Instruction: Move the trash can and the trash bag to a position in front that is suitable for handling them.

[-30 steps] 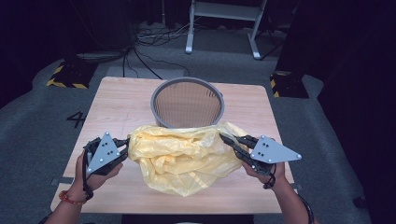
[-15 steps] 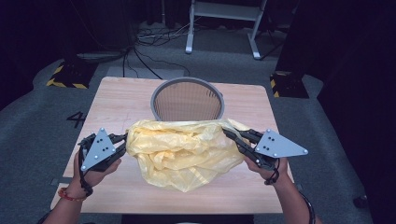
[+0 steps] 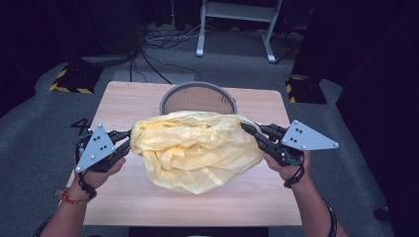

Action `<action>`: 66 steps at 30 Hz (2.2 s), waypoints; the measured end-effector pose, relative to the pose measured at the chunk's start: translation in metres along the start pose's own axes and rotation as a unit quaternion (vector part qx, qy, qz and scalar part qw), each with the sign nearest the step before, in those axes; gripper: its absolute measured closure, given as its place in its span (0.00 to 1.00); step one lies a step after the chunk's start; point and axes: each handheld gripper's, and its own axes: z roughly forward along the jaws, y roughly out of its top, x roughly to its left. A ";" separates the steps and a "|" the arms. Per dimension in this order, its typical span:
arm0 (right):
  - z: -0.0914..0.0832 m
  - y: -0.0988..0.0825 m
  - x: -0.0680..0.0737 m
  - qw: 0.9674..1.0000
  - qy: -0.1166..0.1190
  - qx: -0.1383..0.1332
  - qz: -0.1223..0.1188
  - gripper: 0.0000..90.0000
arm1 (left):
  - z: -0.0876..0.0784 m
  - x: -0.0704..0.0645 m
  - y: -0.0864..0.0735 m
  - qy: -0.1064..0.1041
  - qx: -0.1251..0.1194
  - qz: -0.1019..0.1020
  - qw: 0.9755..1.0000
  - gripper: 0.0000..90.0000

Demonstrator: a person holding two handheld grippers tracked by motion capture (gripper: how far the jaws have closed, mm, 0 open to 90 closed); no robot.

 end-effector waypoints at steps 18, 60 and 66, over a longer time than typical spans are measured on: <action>0.023 0.013 -0.032 0.998 -0.019 0.033 0.040 1.00 | 0.022 0.031 0.020 0.020 -0.005 -0.009 1.000 1.00; 0.082 -0.008 -0.067 0.990 -0.066 0.105 0.070 0.98 | 0.097 0.067 -0.040 0.042 0.058 -0.100 0.992 1.00; 0.090 -0.041 -0.078 0.983 -0.089 0.134 0.088 0.99 | 0.105 0.065 -0.048 0.032 0.063 -0.110 0.991 1.00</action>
